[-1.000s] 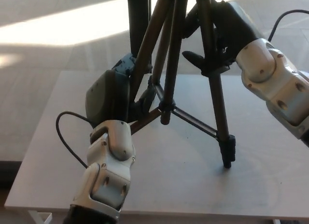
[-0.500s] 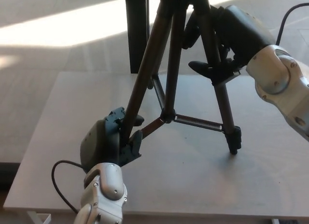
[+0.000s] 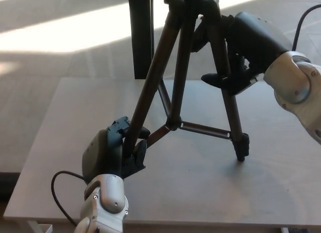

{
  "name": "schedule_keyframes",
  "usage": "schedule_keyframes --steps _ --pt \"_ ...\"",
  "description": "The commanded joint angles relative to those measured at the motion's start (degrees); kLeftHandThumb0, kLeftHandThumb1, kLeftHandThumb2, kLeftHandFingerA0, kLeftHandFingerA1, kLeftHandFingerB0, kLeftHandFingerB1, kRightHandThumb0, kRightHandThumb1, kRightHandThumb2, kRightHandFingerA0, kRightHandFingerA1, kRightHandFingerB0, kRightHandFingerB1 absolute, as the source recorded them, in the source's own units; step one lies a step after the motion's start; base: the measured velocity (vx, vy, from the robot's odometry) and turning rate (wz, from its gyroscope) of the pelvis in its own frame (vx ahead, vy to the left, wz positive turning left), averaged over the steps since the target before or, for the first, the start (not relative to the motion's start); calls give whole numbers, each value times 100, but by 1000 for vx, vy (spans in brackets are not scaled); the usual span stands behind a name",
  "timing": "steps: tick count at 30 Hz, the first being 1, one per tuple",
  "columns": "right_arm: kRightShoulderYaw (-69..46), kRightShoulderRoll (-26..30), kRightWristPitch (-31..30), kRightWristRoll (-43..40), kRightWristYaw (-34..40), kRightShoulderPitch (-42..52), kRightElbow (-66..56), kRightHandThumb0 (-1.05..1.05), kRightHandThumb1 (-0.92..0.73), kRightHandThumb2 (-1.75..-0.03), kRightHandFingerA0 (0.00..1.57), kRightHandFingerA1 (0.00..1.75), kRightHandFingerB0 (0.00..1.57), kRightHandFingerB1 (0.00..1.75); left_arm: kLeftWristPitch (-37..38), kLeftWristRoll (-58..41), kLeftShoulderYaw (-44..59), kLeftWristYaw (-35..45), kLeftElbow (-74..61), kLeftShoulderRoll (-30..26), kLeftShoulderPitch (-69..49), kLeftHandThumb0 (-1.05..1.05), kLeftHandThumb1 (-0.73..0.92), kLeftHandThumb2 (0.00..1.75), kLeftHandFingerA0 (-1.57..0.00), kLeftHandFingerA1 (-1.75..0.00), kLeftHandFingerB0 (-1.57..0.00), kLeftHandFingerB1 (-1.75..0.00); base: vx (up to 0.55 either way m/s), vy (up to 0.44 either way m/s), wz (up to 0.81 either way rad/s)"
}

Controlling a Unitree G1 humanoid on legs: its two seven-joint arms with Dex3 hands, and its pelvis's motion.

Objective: Use both hands of the robot to pick up the tripod lying in the middle of the desk and make it stand upright on the desk

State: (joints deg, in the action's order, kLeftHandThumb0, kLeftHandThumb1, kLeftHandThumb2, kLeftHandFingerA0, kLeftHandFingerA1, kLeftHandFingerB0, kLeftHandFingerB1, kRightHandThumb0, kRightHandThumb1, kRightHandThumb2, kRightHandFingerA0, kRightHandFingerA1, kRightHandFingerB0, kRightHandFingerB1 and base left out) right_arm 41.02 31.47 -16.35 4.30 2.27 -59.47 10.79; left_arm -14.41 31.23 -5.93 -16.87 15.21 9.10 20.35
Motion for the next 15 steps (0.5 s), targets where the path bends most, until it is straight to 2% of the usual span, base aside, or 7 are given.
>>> schedule_keyframes --steps 1,2,3,4,5,10,15 --pt "-90 103 -386 941 -419 266 350 -25 -60 -103 99 175 78 115 -323 -171 61 103 66 -235 -449 -27 65 84 -87 -166 -80 -125 0 0 0" --pt "-76 27 -498 966 -452 199 423 -27 -61 -101 96 175 79 134 -196 -295 77 203 45 -243 -514 -24 65 85 -85 -171 -74 -149 0 0 0" --pt "-25 -32 -629 1003 -550 100 514 -25 -57 -94 110 167 81 99 -124 -342 84 201 72 -234 -531 -24 60 93 -97 -169 -74 -147 0 0 0" --pt "-19 -58 -684 1037 -604 66 540 -25 -57 -94 110 167 81 99 -101 -359 82 197 73 -233 -540 -24 60 93 -97 -169 -74 -147 0 0 0" --pt "22 -111 -644 1127 -619 -6 694 -27 -63 -88 90 175 70 126 -94 -409 102 208 81 -218 -538 -20 66 94 -91 -175 -72 -152 0 0 0" --pt "76 -385 -650 1282 -719 -349 1291 -28 -62 -96 92 175 72 144 -325 -355 39 248 -16 -170 -565 -23 61 96 -84 -165 -76 -127 0 0 0" --pt "124 -603 -497 1439 -740 -544 1801 -30 -58 -102 93 175 75 149 -158 -416 0 219 -26 -209 -705 -22 60 94 -88 -164 -81 -132 0 0 0"
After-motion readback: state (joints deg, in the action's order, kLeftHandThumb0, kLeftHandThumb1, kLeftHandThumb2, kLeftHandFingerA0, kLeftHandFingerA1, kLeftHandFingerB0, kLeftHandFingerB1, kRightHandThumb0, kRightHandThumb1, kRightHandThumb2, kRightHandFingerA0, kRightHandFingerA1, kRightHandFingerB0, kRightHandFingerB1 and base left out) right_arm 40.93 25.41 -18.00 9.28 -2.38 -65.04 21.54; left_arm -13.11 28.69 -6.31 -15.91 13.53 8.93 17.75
